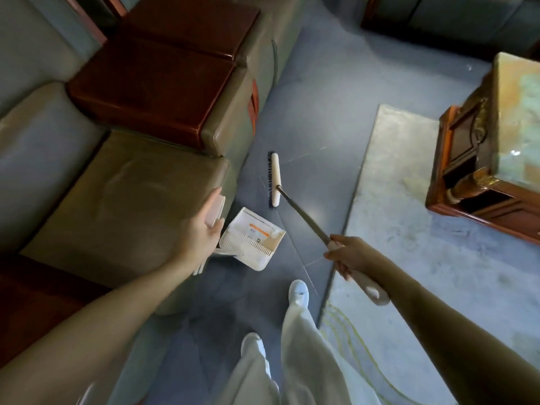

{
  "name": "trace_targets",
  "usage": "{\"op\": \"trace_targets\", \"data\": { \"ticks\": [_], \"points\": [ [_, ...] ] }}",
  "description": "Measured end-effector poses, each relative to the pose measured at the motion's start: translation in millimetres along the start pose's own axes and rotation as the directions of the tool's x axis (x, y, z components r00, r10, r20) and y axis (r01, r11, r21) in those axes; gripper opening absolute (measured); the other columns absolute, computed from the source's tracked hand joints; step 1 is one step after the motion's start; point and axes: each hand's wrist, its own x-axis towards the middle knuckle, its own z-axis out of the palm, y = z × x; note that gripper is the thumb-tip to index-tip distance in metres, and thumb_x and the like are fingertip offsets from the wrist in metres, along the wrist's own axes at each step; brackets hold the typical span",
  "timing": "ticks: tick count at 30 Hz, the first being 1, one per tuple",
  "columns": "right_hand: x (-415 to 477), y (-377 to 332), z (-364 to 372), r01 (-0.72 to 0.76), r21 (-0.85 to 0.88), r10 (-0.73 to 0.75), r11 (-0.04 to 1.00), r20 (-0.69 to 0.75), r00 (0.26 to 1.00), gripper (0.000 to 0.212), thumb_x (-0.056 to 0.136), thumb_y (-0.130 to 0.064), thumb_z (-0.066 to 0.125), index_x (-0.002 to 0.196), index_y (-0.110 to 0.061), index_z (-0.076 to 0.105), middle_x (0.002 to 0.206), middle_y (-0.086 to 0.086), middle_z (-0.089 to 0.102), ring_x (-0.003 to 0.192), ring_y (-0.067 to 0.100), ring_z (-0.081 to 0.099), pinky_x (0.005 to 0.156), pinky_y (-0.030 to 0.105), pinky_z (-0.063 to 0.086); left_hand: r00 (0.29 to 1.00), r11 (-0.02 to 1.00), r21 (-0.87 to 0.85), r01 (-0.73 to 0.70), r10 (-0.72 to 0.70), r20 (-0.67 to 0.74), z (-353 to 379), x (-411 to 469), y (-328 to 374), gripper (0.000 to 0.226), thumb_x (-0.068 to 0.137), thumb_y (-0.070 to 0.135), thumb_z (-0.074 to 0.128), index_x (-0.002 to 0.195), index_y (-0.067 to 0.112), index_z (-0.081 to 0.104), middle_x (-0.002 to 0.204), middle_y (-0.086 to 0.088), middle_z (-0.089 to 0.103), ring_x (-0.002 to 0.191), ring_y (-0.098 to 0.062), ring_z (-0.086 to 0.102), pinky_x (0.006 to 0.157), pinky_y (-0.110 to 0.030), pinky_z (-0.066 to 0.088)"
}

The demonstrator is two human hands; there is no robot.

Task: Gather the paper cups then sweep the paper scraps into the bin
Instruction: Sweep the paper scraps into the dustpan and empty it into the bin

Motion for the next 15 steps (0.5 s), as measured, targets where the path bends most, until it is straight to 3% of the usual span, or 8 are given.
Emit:
{"op": "trace_targets", "data": {
  "ticks": [3,5,8,11,15],
  "points": [
    [12,5,-19,-0.021,0.082,0.028,0.996,-0.086,0.996,0.038,0.092,-0.01,0.059,0.128,-0.018,0.05,0.065,0.009,0.056,0.045,0.016,0.052,0.04,0.022,0.044,0.999,0.995,0.103,-0.007,0.011,-0.042,20,53,28,0.065,0.087,0.005,0.065,0.143,0.029,0.043,0.121,-0.004,0.067,0.076,-0.033,0.063,0.08,-0.033,0.05],
    [30,3,-45,-0.032,0.102,0.046,0.994,-0.137,0.989,0.042,0.092,-0.01,0.057,0.133,-0.015,0.049,0.073,0.009,0.056,0.051,0.018,0.053,0.042,0.022,0.044,0.999,0.993,0.116,-0.016,0.021,-0.04,40,97,48,0.065,0.087,0.008,0.064,0.144,0.032,0.042,0.128,-0.002,0.064,0.094,-0.031,0.066,0.087,-0.033,0.049],
    [73,-10,-104,-0.029,0.158,0.062,0.987,-0.203,0.977,0.041,0.093,-0.01,0.056,0.133,-0.012,0.049,0.082,0.011,0.056,0.057,0.018,0.054,0.045,0.022,0.043,0.998,0.994,0.101,-0.049,0.052,-0.021,77,172,79,0.065,0.088,0.007,0.063,0.145,0.03,0.041,0.139,0.002,0.054,0.121,-0.02,0.055,0.096,-0.019,0.039],
    [121,-33,-178,-0.01,0.215,0.064,0.976,-0.242,0.968,0.046,0.094,-0.008,0.055,0.139,-0.011,0.044,0.086,0.016,0.058,0.056,0.018,0.053,0.045,0.023,0.043,0.996,0.995,0.047,-0.091,0.09,0.015,118,252,112,0.066,0.088,0.003,0.061,0.145,0.03,0.041,0.138,0.012,0.049,0.127,-0.012,0.046,0.094,-0.005,0.026],
    [173,-70,-272,0.02,0.267,0.056,0.964,-0.274,0.96,0.058,0.094,-0.007,0.054,0.147,-0.012,0.033,0.102,0.022,0.06,0.056,0.018,0.053,0.044,0.025,0.046,0.994,0.995,0.002,-0.102,0.102,0.036,163,358,163,0.066,0.089,0.003,0.059,0.144,0.033,0.041,0.134,0.017,0.047,0.13,-0.014,0.045,0.101,-0.014,0.03]
  ]
}}
